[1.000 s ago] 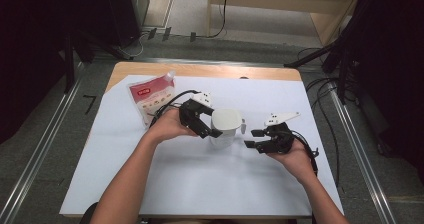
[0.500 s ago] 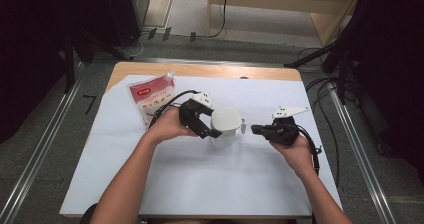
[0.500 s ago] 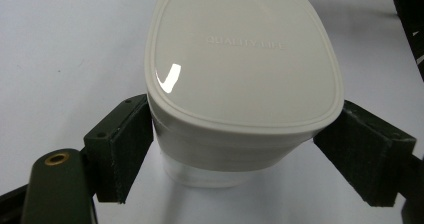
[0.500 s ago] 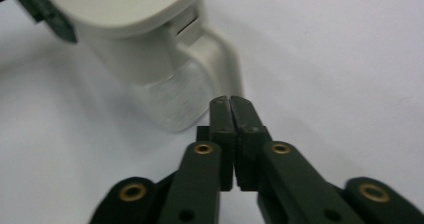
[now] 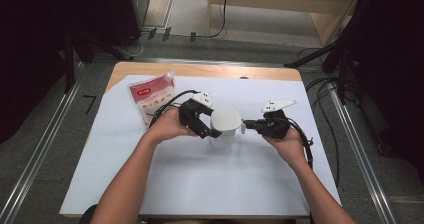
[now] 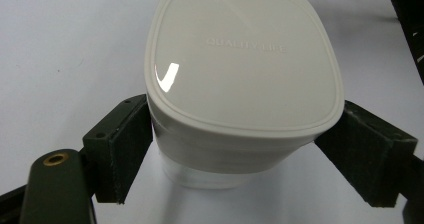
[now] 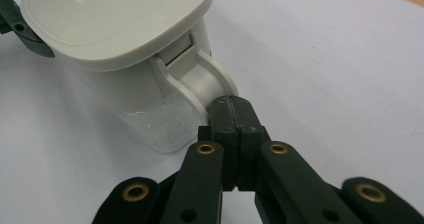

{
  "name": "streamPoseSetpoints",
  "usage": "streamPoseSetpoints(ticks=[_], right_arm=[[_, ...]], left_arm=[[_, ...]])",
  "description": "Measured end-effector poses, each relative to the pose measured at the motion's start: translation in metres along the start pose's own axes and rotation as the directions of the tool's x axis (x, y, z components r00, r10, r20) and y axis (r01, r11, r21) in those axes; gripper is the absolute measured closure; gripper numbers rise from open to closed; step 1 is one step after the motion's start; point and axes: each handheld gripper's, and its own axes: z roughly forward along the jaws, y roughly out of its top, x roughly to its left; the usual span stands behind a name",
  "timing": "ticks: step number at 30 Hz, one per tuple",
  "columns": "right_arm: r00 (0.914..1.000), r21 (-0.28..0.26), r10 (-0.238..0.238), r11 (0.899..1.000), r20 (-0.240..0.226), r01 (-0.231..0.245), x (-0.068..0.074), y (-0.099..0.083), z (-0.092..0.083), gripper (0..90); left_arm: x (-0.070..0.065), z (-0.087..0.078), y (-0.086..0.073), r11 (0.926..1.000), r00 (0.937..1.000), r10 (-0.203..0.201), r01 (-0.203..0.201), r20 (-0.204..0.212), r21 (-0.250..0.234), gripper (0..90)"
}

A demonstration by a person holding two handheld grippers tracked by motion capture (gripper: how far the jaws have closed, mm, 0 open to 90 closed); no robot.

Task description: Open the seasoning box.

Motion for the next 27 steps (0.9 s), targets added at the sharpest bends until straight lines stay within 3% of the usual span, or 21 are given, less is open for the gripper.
streamPoseSetpoints(ticks=[8, 14, 27], right_arm=[[0.9994, 0.017, -0.029, 0.999, 0.018, 0.029, 0.002, 0.0, 0.002, 90.0], [0.9996, 0.021, -0.027, 0.999, 0.012, 0.027, 0.002, 0.0, 0.002, 90.0], [0.9995, 0.023, -0.032, 0.999, 0.0, 0.032, 0.002, 0.002, 0.003, 90.0]], left_arm=[[-0.002, -0.001, 0.002, 0.9999, 1.0, 0.0, 0.0, -0.008, 0.015, 17.2], [-0.002, -0.006, 0.003, 0.9999, 1.0, -0.005, 0.005, -0.005, -0.01, 18.8], [-0.005, -0.012, 0.008, 1.0, 0.9998, -0.007, 0.007, -0.018, 0.006, 18.6]])
